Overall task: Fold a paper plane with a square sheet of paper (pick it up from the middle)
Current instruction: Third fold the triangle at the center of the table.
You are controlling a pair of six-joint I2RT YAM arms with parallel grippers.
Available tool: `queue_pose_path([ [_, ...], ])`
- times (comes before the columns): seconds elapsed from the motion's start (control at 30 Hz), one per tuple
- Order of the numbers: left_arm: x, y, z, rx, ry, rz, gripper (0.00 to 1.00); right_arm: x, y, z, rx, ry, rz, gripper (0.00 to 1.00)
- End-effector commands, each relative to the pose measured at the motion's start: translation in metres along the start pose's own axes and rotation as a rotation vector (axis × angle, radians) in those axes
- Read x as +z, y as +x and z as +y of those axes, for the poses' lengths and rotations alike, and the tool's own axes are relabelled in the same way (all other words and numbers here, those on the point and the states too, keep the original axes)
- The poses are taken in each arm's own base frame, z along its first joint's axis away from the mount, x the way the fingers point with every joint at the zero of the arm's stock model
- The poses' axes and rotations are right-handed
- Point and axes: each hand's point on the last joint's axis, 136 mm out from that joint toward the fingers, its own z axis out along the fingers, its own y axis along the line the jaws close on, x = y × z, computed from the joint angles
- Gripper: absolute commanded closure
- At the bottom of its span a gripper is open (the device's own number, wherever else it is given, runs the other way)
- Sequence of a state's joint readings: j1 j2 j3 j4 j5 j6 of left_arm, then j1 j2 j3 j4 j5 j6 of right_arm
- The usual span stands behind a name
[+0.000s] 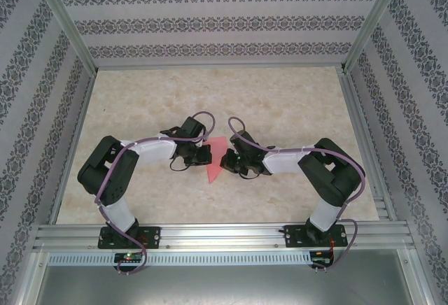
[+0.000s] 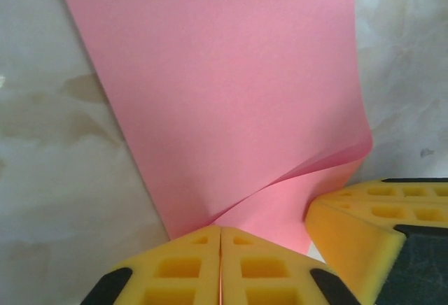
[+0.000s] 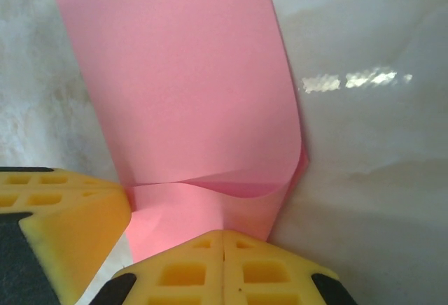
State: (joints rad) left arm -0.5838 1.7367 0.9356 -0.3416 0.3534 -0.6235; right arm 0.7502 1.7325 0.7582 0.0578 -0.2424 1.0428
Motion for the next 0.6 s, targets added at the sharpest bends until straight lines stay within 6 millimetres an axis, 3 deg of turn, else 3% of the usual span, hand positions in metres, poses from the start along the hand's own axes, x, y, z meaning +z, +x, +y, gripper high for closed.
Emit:
queue_pose_path([
  [0.0, -0.008, -0.007, -0.017, 0.052, 0.048, -0.024, 0.88, 0.002, -0.008, -0.01, 0.073, 0.036, -0.049, 0.94],
  [0.23, -0.028, 0.005, -0.035, 0.04, 0.14, -0.079, 0.75, 0.001, -0.007, -0.012, 0.133, 0.048, -0.068, 0.93],
  [0.4, -0.032, 0.025, -0.039, 0.02, 0.163, -0.08, 0.73, 0.0, -0.006, -0.012, 0.145, 0.051, -0.071, 0.93],
  [0.57, -0.021, 0.041, -0.045, 0.024, 0.165, -0.035, 0.77, 0.001, -0.006, -0.009, 0.135, 0.043, -0.061, 0.93],
])
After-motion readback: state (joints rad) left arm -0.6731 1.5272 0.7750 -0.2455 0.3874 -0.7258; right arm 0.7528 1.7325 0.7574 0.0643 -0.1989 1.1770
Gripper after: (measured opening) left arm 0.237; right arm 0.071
